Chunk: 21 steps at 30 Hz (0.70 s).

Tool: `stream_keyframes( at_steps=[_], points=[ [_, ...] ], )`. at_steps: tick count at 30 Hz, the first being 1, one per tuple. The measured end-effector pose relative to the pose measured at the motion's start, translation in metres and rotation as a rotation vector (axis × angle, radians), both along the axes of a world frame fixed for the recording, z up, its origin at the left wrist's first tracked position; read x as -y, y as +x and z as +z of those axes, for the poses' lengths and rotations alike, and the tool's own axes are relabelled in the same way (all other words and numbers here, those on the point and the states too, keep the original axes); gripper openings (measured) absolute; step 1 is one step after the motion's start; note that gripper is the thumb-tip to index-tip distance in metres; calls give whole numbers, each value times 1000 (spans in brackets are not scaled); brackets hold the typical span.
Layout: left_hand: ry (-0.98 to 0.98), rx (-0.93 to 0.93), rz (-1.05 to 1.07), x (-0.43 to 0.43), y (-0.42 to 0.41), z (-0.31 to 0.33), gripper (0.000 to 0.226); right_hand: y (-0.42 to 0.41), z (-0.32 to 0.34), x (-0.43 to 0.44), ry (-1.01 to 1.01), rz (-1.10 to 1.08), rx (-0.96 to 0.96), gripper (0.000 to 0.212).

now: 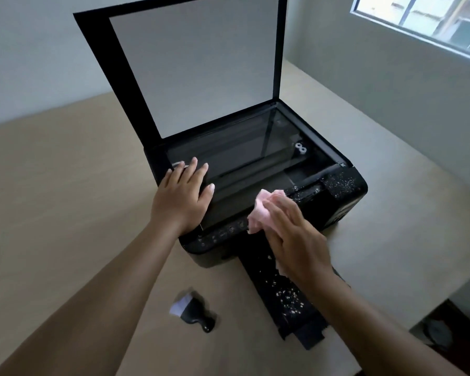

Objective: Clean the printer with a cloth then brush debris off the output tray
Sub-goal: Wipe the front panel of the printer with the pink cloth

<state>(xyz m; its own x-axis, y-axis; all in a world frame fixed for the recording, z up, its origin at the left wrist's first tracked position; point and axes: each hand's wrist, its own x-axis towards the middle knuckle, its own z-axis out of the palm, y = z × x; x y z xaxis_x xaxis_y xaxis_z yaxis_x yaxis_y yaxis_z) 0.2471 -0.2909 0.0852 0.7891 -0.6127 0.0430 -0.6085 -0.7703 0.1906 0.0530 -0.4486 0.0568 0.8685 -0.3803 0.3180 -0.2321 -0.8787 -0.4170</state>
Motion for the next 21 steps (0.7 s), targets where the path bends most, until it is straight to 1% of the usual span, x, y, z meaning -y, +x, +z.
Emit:
stream_keyframes(
  at_steps=[2, 3, 4, 7, 8, 9, 11, 12, 13, 14, 15, 18, 21],
  points=[
    [-6, 8, 3, 0, 1, -1, 58, -1, -3, 0, 81, -127, 65, 42],
    [-9, 11, 5, 0, 2, -1, 58, 2, -2, -11, 102, -140, 87, 41],
    [-10, 13, 5, 1, 3, -1, 58, 7, 0, -24, 97, -105, 103, 40],
    [-9, 11, 4, 3, 2, -1, 57, 8, 0, -40, -8, 179, 73, 41],
    [-10, 12, 5, 3, 2, -1, 57, 6, 0, -31, -36, 199, 45, 42],
    [-11, 9, 5, 3, 1, -1, 57, 4, -1, -20, -29, 141, 32, 43],
    [-11, 6, 0, 4, 0, 0, 57, 0, -4, 2, 88, -108, 63, 42],
    [-17, 7, -1, 5, 0, 1, 57, 0, -6, 6, 141, -198, 82, 42],
    [-24, 8, 2, 5, 1, 2, 57, 2, -7, 3, 156, -230, 95, 42],
    [-28, 8, 4, 5, 2, 2, 56, 5, -4, -6, 140, -216, 100, 42],
    [-30, 5, 2, 6, 2, 2, 56, 7, -2, -20, 105, -161, 106, 42],
    [-76, -6, -2, 6, 5, -1, 52, 15, 1, -76, 49, 139, 119, 41],
    [-120, -59, -89, -1, 16, 0, 48, 19, 4, -111, 25, 292, 63, 45]
  ],
)
